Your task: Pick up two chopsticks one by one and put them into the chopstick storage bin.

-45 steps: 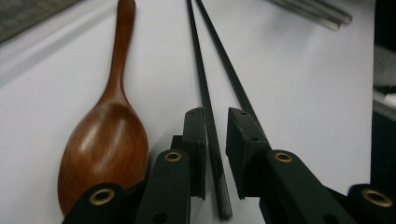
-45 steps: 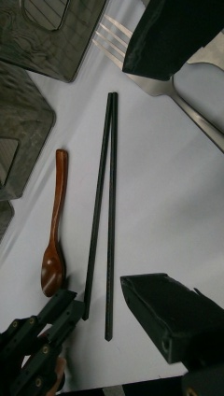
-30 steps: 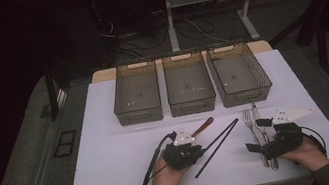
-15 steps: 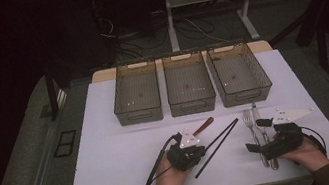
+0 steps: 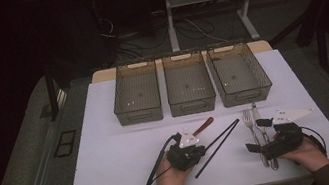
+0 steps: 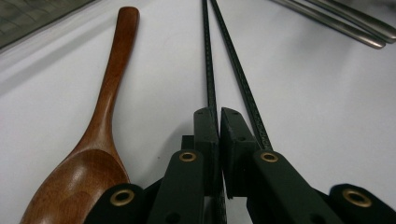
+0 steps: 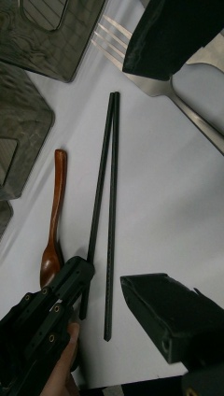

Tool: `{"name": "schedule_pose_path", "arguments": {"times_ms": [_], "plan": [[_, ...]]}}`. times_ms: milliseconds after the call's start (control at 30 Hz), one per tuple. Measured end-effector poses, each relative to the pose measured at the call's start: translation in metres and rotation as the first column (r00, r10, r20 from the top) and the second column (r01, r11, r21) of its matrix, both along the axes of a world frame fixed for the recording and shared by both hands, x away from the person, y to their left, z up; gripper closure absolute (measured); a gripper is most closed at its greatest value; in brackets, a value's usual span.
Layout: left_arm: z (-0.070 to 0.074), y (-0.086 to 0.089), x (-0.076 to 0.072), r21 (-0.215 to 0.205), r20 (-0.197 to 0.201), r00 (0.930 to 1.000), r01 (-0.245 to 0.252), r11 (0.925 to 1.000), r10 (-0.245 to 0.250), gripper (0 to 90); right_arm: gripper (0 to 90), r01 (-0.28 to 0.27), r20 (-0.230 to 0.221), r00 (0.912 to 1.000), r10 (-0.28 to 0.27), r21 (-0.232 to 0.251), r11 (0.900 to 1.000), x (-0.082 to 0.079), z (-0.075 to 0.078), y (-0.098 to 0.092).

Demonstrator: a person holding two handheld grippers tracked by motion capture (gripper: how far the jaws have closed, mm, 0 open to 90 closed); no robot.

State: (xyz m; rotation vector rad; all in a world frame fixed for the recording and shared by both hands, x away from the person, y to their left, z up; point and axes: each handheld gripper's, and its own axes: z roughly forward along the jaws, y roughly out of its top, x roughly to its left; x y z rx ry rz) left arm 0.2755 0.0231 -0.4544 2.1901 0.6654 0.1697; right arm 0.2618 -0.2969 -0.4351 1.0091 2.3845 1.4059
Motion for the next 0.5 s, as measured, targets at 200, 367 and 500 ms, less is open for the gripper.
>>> {"name": "schedule_pose_path", "arguments": {"times_ms": [200, 367, 500], "plan": [[0.005, 0.004, 0.002, -0.027, 0.0, 1.0, 0.0, 0.9996, 0.0, 84.7, 0.2, -0.001, 0.003, 1.0, 0.001, 0.0, 1.0, 0.0, 0.0, 0.0], [0.01, 0.007, 0.002, -0.066, -0.007, 0.9999, -0.009, 0.9978, 0.008, 84.7, 0.2, 0.001, 0.0, 1.0, -0.001, 0.001, 1.0, 0.0, 0.0, -0.001], [0.014, 0.011, 0.003, -0.081, -0.015, 0.9999, 0.0, 0.9967, -0.001, 84.7, 0.2, 0.002, -0.001, 1.0, -0.002, 0.003, 1.0, 0.0, 0.0, -0.001]]}}
